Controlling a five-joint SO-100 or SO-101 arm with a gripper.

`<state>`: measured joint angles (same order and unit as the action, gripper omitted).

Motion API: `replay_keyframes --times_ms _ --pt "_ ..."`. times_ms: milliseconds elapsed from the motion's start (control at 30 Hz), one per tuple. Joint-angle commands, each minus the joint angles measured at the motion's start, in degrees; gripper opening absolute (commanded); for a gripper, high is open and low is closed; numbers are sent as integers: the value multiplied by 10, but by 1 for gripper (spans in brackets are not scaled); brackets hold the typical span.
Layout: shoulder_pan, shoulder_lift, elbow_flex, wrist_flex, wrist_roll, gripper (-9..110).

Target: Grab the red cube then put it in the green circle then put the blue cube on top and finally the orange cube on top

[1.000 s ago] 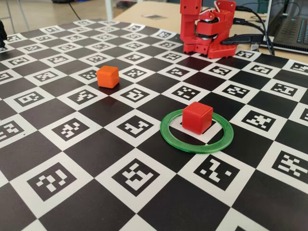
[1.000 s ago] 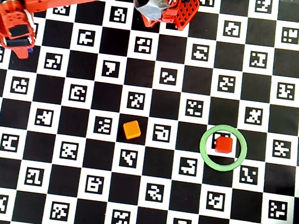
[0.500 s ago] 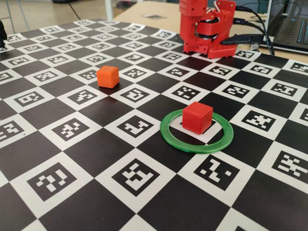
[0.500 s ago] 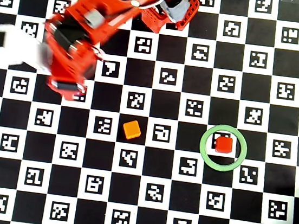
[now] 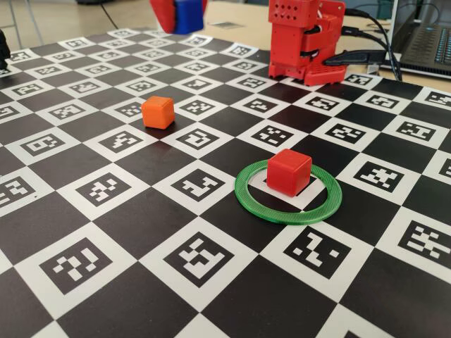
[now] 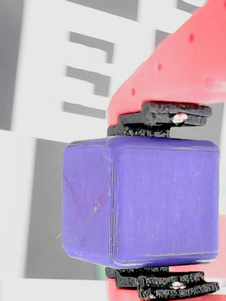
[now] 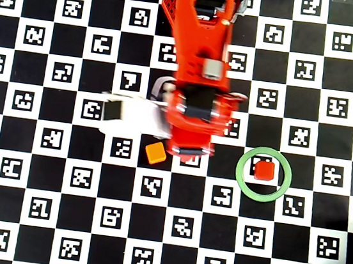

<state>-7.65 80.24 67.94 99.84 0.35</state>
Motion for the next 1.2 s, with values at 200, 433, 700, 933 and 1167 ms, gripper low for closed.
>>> replay_keyframes --times_ms 200,433,700,933,1167 --pt "-112 -94 -160 41 223 9" --pt "-159 -98 -176 5 275 9" --pt "-201 -114 -184 -31 304 9" --pt "-218 -132 -175 -63 288 9" --pt "-219 -139 -142 -94 254 9"
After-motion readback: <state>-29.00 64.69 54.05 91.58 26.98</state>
